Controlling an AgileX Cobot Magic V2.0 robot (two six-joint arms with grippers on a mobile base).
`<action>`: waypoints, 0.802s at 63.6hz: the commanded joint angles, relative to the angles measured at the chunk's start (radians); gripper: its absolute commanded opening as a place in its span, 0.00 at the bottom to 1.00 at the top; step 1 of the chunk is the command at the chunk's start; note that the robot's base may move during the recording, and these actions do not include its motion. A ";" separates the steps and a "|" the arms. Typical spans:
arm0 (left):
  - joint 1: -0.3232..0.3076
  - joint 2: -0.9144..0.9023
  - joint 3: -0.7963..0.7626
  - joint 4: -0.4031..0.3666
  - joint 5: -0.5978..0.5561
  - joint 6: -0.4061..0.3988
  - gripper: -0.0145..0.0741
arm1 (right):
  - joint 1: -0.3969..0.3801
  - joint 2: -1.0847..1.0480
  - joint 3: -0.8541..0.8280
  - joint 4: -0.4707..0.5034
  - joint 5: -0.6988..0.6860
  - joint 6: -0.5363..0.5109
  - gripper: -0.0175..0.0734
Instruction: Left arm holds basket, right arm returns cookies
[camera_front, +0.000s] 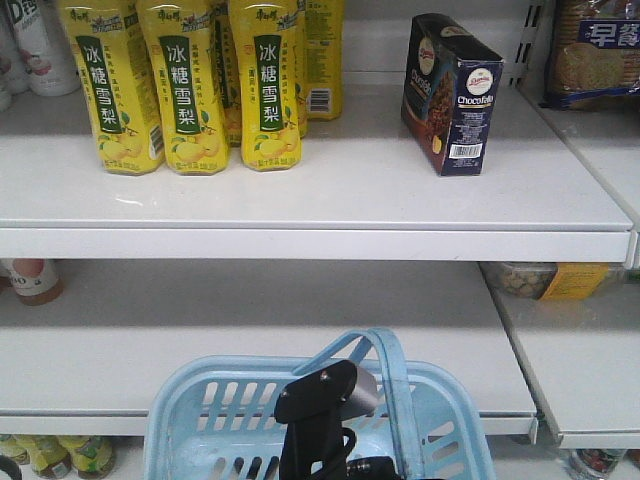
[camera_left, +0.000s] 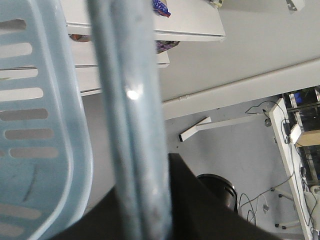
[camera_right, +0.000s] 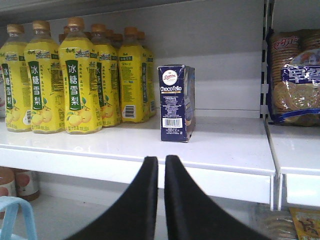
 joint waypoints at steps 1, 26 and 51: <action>-0.001 -0.042 -0.035 0.011 -0.014 0.006 0.16 | -0.003 0.009 -0.026 -0.013 -0.021 -0.010 0.18; -0.001 -0.042 -0.035 0.011 -0.014 0.006 0.16 | -0.003 0.009 -0.026 -0.013 -0.019 -0.010 0.18; -0.001 -0.057 -0.013 0.011 -0.003 0.004 0.16 | -0.003 0.009 -0.026 -0.013 -0.015 -0.010 0.18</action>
